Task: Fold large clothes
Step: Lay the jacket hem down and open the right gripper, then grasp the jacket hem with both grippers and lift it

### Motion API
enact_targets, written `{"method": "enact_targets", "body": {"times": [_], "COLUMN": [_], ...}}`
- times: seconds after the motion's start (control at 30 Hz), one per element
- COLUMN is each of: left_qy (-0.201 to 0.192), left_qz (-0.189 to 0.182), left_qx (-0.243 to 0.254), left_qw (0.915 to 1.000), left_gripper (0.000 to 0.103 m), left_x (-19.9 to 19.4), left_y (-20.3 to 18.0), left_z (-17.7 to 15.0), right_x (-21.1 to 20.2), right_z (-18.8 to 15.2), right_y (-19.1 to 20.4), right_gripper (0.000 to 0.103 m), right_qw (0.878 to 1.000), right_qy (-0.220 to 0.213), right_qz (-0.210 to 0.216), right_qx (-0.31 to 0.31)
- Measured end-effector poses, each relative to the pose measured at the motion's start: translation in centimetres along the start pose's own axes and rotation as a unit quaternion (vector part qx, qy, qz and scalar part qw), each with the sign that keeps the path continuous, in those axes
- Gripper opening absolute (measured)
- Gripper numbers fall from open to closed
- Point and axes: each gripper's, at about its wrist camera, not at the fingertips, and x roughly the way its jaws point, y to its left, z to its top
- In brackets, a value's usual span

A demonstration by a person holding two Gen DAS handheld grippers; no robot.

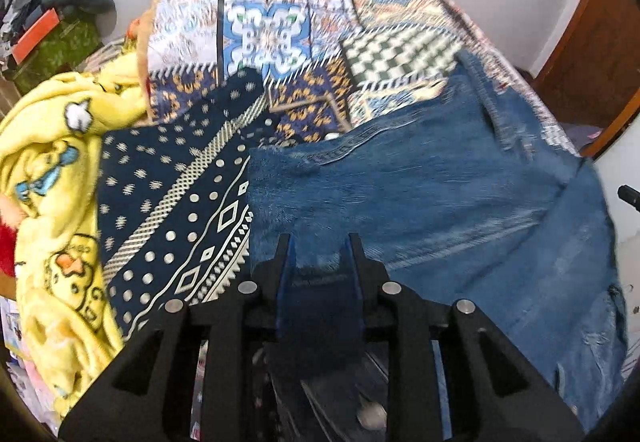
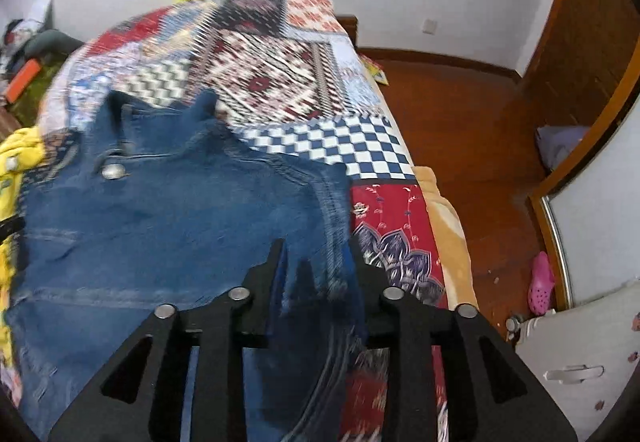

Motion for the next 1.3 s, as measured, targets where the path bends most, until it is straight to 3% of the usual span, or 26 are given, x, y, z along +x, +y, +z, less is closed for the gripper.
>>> {"method": "enact_targets", "body": {"times": [0.1,0.13,0.23,0.33,0.4,0.47,0.53,0.7,0.9,1.1,1.3], "left_qy": [-0.025,-0.037,-0.063,-0.08,-0.088,-0.092,-0.097,-0.075,-0.005,0.06,0.108], "left_qz": [0.008,0.008,0.007,0.006,0.002,0.001,-0.001,-0.033,-0.08,-0.162,-0.229], "left_qx": [0.012,0.014,0.021,0.019,0.015,0.012,0.01,-0.01,-0.073,-0.145,-0.171], "left_qw": [0.9996,0.9992,0.9978,0.9966,0.996,0.9957,0.9952,0.9966,0.9941,0.9743,0.9522], "left_gripper": [0.035,0.042,0.048,0.063,0.071,0.087,0.092,0.092,0.092,0.092,0.091], "left_x": [-3.5,-5.0,-8.4,-11.3,-13.0,-14.3,-15.3,-15.6,-12.2,-8.9,-6.9], "left_y": [-0.8,-1.0,-1.5,-1.7,-1.7,-1.6,-1.4,-0.3,1.6,2.6,1.5], "left_z": [-0.5,-0.9,-2.0,-3.6,-5.0,-6.3,-7.6,-11.6,-17.5,-21.9,-23.8], "right_x": [-3.4,-5.1,-8.3,-10.8,-12.1,-13.2,-13.7,-13.6,-12.0,-10.2,-8.4], "right_z": [-1.0,-1.5,-2.8,-4.1,-5.2,-6.7,-8.1,-11.8,-16.6,-19.7,-20.3], "right_y": [0.9,1.2,2.0,2.4,2.5,2.5,2.4,1.5,-0.3,-0.9,-0.3], "right_gripper": [0.04,0.047,0.067,0.083,0.083,0.084,0.084,0.084,0.084,0.084,0.083], "right_qw": [0.999,0.999,0.997,0.996,0.995,0.995,0.996,0.997,0.995,0.988,0.981], "right_qy": [-0.026,-0.038,-0.064,-0.078,-0.081,-0.077,-0.072,-0.048,0.013,0.045,0.065], "right_qz": [0.016,0.022,0.027,0.037,0.042,0.045,0.048,0.055,0.086,0.119,0.152], "right_qx": [-0.01,-0.016,-0.025,-0.03,-0.034,-0.033,-0.03,-0.011,0.044,0.09,0.097]}}
